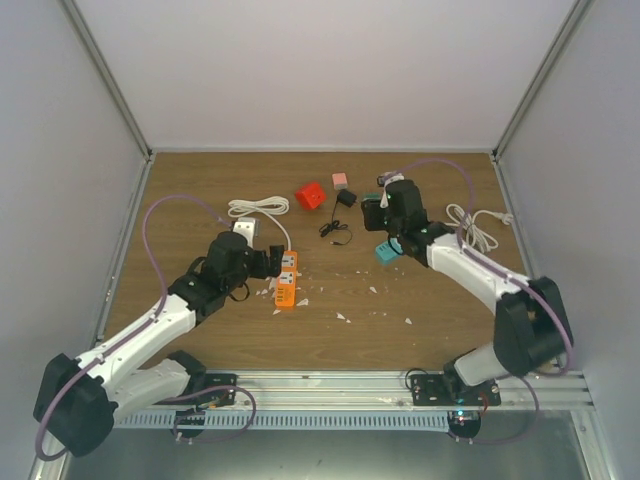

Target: Insert the plug

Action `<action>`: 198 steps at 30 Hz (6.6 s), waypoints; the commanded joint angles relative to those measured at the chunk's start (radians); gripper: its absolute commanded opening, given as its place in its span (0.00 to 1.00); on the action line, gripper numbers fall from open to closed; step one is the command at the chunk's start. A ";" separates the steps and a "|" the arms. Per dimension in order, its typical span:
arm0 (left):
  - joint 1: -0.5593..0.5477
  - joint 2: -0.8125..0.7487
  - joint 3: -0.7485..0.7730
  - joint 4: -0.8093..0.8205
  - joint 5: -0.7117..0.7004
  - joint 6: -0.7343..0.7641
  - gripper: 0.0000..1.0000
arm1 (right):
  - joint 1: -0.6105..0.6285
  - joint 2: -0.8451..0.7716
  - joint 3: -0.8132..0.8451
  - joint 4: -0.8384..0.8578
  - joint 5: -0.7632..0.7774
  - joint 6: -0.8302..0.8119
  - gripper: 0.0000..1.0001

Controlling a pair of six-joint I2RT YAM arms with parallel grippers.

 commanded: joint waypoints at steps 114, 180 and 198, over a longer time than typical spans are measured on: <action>-0.019 -0.244 -0.196 0.529 0.831 -0.369 0.00 | 0.309 -0.401 -0.631 0.969 -0.908 0.413 0.82; -0.105 -0.177 -0.019 0.066 0.900 -0.115 0.54 | 0.305 -0.449 -0.513 0.522 -0.969 0.148 0.00; -0.102 -0.483 -0.122 0.157 0.678 -0.163 0.00 | 0.298 -0.481 -0.752 1.040 -0.824 0.442 0.87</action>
